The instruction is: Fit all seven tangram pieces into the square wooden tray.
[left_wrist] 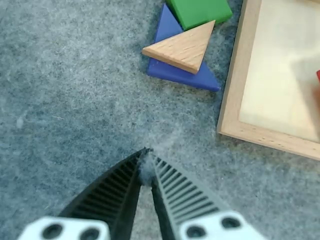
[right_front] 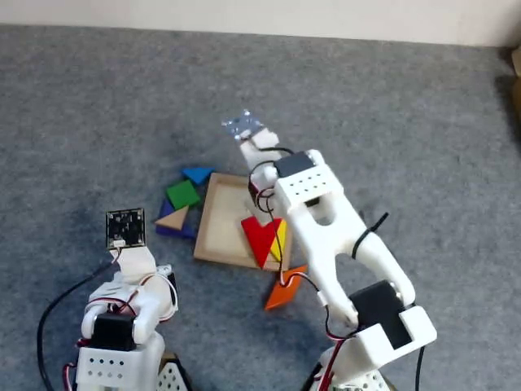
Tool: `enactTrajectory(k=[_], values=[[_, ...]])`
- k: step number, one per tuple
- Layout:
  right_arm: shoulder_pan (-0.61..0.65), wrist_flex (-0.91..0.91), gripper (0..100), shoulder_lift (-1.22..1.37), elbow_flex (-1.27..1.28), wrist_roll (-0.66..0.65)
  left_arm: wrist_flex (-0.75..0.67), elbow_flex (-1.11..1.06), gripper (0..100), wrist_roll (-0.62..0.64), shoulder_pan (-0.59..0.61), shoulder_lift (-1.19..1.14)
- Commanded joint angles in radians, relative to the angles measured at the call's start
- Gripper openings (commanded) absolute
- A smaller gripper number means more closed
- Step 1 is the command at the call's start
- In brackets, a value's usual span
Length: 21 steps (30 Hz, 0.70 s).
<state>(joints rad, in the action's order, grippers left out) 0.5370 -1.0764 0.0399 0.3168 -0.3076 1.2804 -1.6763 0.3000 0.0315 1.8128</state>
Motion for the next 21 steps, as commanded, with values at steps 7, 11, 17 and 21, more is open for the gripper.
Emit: enactTrajectory(k=[7, 11, 17, 21], values=[[0.005, -0.194, 0.5, -0.059, 0.028, 0.011, 0.005, -0.019, 1, -0.008, 0.007, 0.004], [0.074, -0.194, 0.5, -0.056, 0.036, 0.011, 0.005, -0.019, 1, -0.008, 0.007, 0.004], [0.160, -0.133, 0.5, -0.056, 0.091, 0.017, 0.005, -0.019, 1, -0.008, 0.007, 0.004], [0.186, -0.058, 0.5, -0.056, 0.127, 0.018, 0.005, -0.019, 1, -0.008, 0.007, 0.004]])
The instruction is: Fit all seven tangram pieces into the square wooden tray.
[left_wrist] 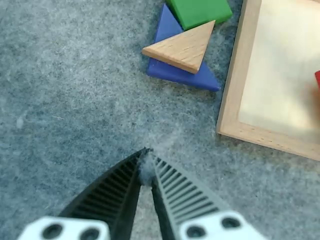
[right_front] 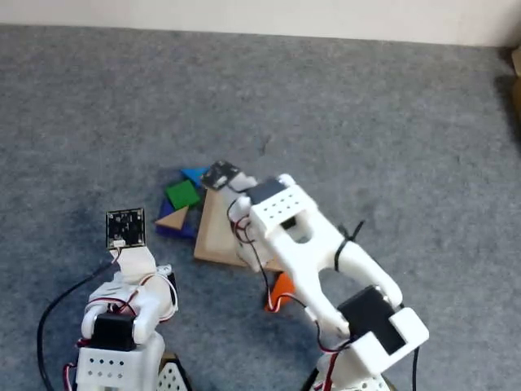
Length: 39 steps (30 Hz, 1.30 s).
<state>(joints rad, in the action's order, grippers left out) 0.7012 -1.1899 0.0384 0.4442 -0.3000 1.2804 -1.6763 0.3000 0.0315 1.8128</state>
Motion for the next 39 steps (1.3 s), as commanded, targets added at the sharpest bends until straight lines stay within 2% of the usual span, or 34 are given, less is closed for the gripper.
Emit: enactTrajectory(k=[1, 7, 13, 19, 22, 27, 39], values=[[0.022, 0.073, 0.5, -0.056, -0.001, 0.017, 0.005, -0.019, 1, -0.008, 0.007, 0.004], [0.019, 0.206, 0.5, -0.062, -0.001, 0.161, 0.005, -0.019, 1, -0.008, 0.007, 0.004], [0.007, 0.196, 0.5, -0.133, -0.007, 0.245, 0.005, -0.019, 1, -0.008, 0.007, 0.004], [-0.090, 0.205, 0.6, -0.315, -0.008, 0.316, 0.005, -0.019, 1, -0.008, 0.007, 0.004], [-0.156, 0.274, 0.6, -0.334, -0.008, 0.354, 0.005, -0.019, 1, -0.008, 0.007, 0.004], [-0.180, 0.484, 0.6, -0.239, 0.010, 0.356, 0.005, -0.019, 1, -0.008, 0.007, 0.004], [-0.183, 0.665, 0.6, 0.090, -0.039, 0.356, 0.005, -0.019, 1, -0.008, 0.007, 0.004]])
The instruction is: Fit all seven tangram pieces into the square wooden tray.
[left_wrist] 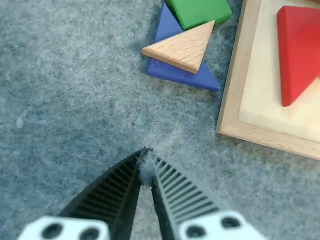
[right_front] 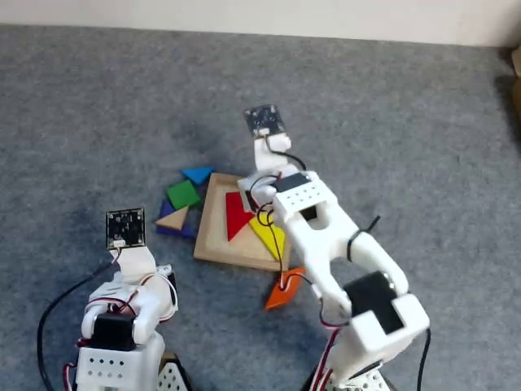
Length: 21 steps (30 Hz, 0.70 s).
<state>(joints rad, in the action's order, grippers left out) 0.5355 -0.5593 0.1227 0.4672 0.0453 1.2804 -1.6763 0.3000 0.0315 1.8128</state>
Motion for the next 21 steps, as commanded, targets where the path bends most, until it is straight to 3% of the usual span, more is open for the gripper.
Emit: enactTrajectory(k=[1, 10, 14, 21], values=[[-0.018, 0.035, 0.6, 0.021, -0.073, 0.011, 0.005, -0.019, 1, -0.008, 0.007, 0.004], [0.007, 0.025, 0.6, 0.054, -0.081, -0.008, 0.005, -0.019, 1, -0.008, 0.007, 0.004], [0.073, -0.082, 0.6, 0.058, -0.084, -0.124, 0.005, -0.019, 1, -0.008, 0.007, 0.004], [0.077, -0.185, 0.5, 0.028, -0.088, -0.135, 0.005, -0.019, 1, -0.008, 0.007, 0.004]])
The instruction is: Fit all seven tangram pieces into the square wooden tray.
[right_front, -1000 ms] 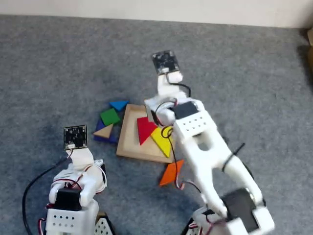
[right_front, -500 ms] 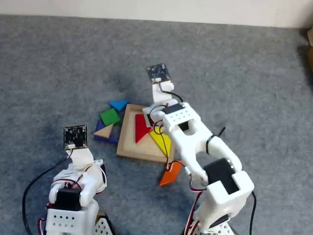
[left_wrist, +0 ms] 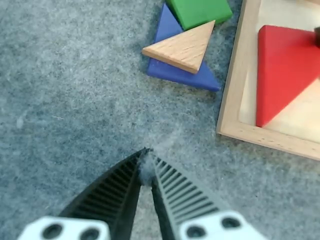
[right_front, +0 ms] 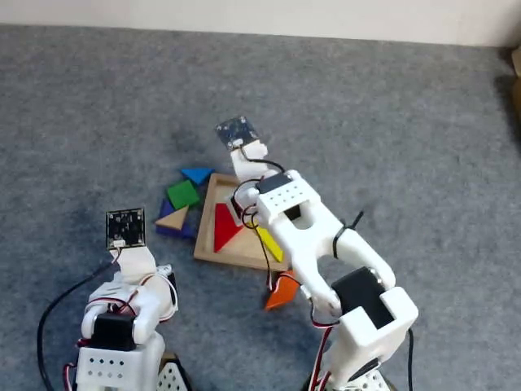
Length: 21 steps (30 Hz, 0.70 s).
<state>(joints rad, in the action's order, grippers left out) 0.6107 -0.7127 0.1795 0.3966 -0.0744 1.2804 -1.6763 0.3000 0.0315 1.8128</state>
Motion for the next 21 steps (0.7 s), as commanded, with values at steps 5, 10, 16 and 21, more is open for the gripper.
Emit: enactTrajectory(k=[5, 10, 16, 21], values=[[-0.010, -0.033, 0.5, -0.222, -0.008, -0.011, 0.005, -0.019, 1, -0.008, 0.007, 0.004], [0.042, -0.048, 0.5, -0.423, 0.108, 0.072, 0.005, -0.019, 1, -0.008, 0.007, 0.004], [0.143, 0.008, 0.5, -0.447, 0.203, 0.150, 0.005, -0.019, 1, -0.008, 0.007, 0.004], [0.166, 0.176, 0.5, -0.392, 0.289, 0.146, 0.005, -0.019, 1, -0.008, 0.007, 0.004]])
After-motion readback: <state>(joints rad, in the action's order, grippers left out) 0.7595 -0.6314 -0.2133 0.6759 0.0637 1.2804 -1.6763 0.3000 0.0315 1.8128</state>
